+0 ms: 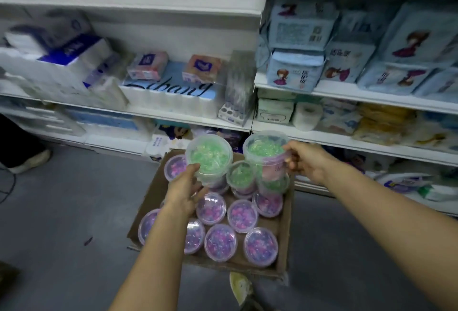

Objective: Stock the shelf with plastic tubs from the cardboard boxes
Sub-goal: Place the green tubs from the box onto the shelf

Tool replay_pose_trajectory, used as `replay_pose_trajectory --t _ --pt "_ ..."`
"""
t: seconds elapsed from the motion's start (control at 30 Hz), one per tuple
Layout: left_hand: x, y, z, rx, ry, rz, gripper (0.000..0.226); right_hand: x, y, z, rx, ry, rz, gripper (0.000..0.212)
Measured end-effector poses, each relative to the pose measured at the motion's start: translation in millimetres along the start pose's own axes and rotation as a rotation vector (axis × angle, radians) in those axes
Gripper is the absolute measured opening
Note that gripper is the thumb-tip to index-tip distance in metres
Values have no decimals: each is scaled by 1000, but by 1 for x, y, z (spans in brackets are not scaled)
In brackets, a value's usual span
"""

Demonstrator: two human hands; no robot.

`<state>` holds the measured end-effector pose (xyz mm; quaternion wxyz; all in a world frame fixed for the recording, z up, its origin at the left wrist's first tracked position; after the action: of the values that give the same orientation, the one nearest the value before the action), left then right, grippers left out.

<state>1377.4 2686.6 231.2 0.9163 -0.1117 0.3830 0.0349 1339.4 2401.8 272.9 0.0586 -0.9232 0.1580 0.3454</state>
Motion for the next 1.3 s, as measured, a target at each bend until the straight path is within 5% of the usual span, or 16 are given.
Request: replay_pose_trajectory --t 0.3,0.43,0.6,0.97,1.3 --pt "-16 -58 114 145 -229 -12 46 -42 35 -120 153 203 2 16" --pt "-31 -98 139 78 -267 -108 35 -64 66 -154 174 290 18 16" --pt "-58 -162 146 76 -266 -218 11 -90 116 -186 245 378 79 19" --pt "-96 -297 137 9 -261 -418 20 -106 249 -276 408 558 156 12" --pt "-116 -361 133 -21 -276 -400 25 -37 281 -337 418 515 86 16"
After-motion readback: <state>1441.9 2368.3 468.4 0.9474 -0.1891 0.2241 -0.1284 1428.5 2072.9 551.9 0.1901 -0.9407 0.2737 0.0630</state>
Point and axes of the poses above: each hand's wrist, its own x-axis towards the middle knuckle, its own y-axis out of the back of the hand, z = x × y, the point moved 4 cm from there along x, towards the middle knuckle, and after that the axes turned 6 degrees about -z, right-handed, at the moved point
